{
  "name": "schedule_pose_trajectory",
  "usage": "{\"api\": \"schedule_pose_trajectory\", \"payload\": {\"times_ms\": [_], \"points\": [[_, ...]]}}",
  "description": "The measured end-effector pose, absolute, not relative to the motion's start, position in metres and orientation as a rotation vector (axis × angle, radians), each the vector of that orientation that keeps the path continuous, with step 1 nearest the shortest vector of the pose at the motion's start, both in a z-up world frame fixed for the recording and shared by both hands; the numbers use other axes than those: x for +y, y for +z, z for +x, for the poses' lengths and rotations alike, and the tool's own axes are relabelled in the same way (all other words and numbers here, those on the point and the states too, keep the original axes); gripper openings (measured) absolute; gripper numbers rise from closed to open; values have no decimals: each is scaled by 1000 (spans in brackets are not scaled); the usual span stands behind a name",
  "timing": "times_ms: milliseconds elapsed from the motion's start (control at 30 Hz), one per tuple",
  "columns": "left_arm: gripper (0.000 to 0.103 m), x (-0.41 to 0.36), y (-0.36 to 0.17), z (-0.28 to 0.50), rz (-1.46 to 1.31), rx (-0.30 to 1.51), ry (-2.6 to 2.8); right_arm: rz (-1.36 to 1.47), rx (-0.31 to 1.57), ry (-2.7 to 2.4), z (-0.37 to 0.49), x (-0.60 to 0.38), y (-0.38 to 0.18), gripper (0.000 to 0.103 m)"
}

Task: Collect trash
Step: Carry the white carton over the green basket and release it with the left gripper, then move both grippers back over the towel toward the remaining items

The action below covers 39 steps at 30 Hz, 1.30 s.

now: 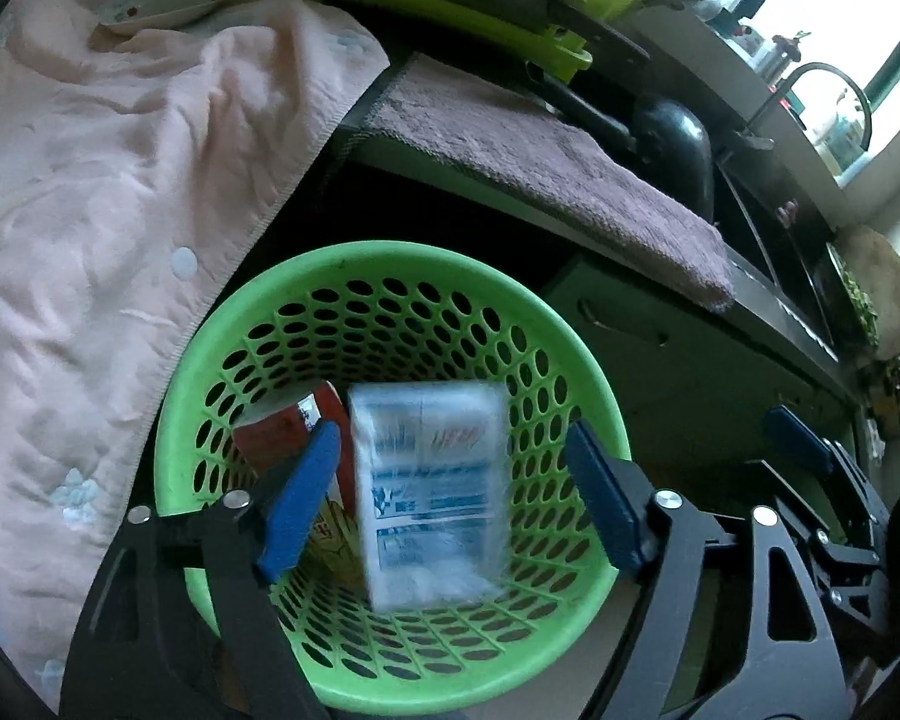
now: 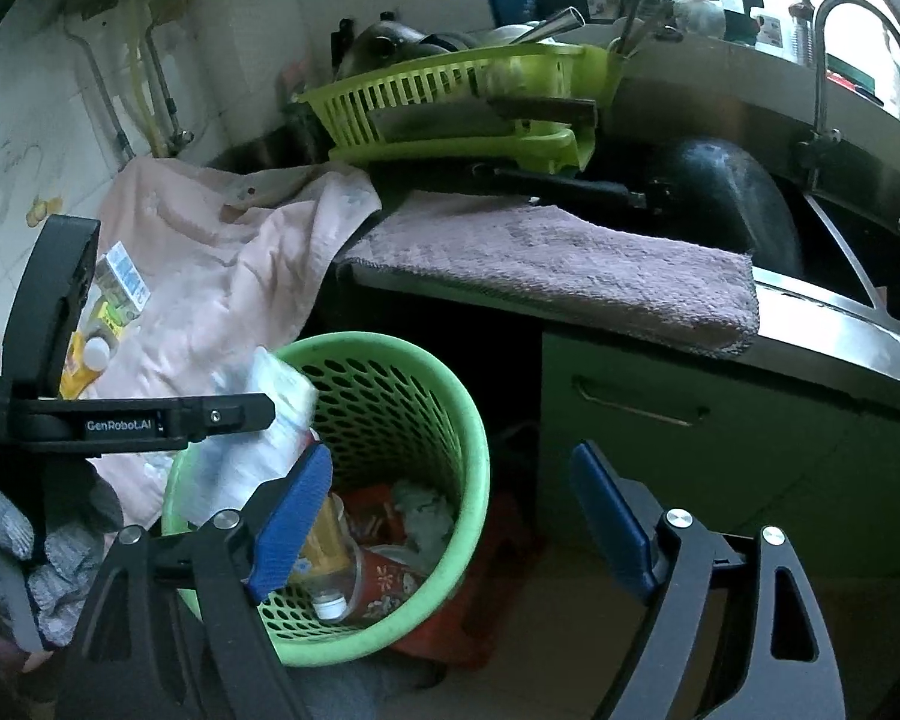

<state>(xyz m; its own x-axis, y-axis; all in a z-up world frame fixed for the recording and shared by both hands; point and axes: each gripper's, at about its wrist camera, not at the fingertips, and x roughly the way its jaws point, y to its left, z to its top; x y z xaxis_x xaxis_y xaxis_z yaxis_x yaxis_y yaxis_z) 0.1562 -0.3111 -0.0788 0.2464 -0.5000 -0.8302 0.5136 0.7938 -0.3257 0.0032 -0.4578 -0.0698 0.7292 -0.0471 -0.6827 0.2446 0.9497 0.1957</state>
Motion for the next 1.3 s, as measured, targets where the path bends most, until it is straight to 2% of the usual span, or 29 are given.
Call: {"api": "schedule_pose_trajectory", "payload": {"times_ms": [433, 1300], "points": [[78, -266, -57, 157, -14, 1064, -642, 261, 727, -118, 15, -438, -60, 81], [78, -79, -16, 157, -132, 927, -356, 132, 697, 123, 86, -326, -23, 84]]}}
